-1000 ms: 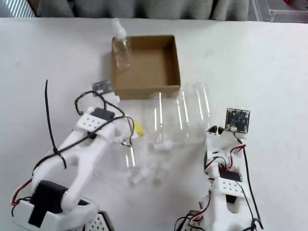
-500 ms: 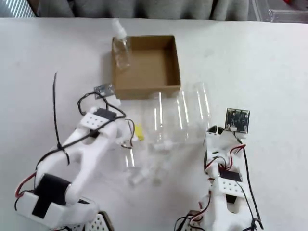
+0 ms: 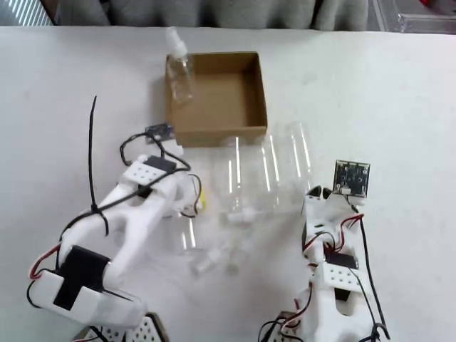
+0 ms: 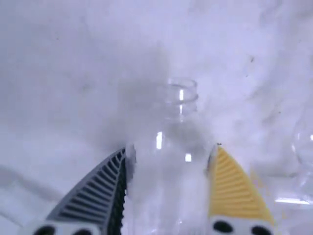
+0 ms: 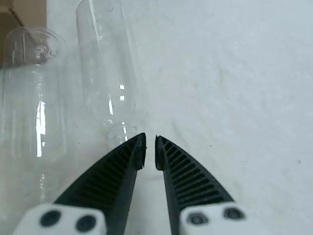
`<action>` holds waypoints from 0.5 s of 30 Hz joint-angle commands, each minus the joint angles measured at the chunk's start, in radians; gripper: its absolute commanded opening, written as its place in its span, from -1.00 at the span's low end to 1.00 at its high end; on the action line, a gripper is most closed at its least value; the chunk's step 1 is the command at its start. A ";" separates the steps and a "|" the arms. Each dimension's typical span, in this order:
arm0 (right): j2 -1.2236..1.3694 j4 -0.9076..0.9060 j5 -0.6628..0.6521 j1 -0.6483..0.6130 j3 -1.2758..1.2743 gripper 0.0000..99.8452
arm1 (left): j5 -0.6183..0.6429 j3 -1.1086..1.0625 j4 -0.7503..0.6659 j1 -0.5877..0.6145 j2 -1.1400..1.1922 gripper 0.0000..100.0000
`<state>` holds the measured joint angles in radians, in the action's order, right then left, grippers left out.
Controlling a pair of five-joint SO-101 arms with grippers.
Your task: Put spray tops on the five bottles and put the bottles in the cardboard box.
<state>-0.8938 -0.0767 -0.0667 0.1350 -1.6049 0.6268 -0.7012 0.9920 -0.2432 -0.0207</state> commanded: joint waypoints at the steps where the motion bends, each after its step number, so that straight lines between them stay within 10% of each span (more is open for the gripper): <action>1: -0.015 0.022 -0.012 -0.010 0.009 -0.97 | -0.058 0.063 -0.018 0.022 -0.005 -0.94; 15: -0.016 -0.079 -0.012 0.022 0.064 -0.97 | -0.216 0.075 -0.021 0.283 -0.165 -0.94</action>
<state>-0.8938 -0.0859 -0.0667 0.1350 -1.6049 0.4212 -0.6843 0.9889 -0.0499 -0.1250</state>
